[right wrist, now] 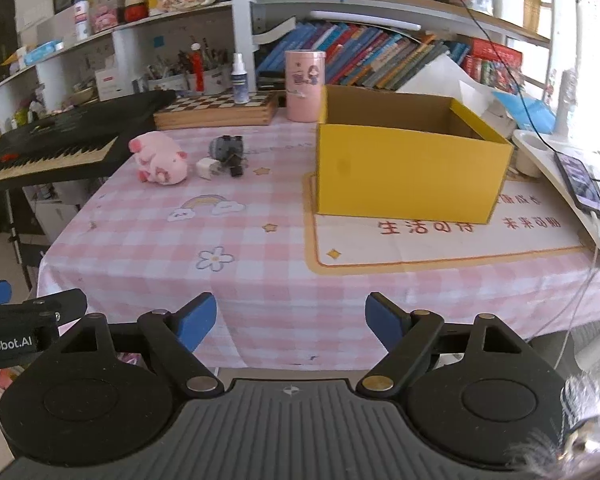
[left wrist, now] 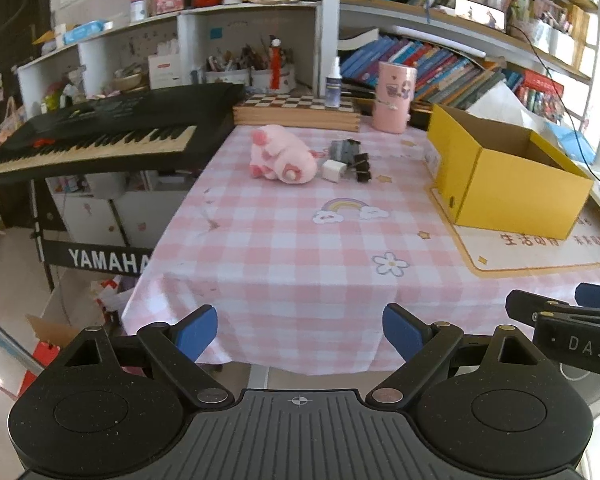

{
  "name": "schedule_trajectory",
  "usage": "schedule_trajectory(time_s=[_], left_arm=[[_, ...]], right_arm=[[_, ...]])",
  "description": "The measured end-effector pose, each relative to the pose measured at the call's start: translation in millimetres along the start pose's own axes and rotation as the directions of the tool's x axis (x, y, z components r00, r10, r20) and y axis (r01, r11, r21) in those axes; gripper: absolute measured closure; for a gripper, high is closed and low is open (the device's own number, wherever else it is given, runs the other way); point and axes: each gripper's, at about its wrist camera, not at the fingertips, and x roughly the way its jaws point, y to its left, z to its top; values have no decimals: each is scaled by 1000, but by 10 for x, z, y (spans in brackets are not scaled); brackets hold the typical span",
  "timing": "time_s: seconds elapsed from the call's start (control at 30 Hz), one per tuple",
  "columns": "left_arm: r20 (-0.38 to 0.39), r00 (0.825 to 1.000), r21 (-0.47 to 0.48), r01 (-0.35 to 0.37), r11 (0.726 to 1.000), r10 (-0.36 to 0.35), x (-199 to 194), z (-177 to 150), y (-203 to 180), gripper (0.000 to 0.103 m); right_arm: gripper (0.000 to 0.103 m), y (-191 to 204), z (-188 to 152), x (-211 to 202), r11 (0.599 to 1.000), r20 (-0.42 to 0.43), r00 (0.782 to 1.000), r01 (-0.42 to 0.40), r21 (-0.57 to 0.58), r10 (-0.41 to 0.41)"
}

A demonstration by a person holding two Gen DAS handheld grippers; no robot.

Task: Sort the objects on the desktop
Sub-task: 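Withdraw both tools from the yellow box back over the table, then grasp the black binder clip with the right tool while the left tool grasps the pink plush pig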

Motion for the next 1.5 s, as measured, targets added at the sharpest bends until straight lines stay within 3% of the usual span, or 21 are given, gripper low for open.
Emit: schedule_trajectory(time_s=[0.47, 0.83, 1.1, 1.5], left_arm=[[25, 999, -80, -19, 997, 21, 22, 54, 321, 11], [15, 999, -59, -28, 998, 29, 166, 119, 342, 11], [-25, 1000, -59, -12, 998, 11, 426, 220, 347, 11], [-61, 997, -110, -53, 993, 47, 967, 567, 287, 11]], right_arm=[[25, 371, 180, 151, 994, -15, 998, -54, -91, 53], [27, 448, 266, 415, 991, -42, 995, -91, -95, 87], [33, 448, 397, 786, 990, -101, 990, -105, -91, 96], [37, 357, 742, 1281, 981, -102, 987, -138, -136, 125]])
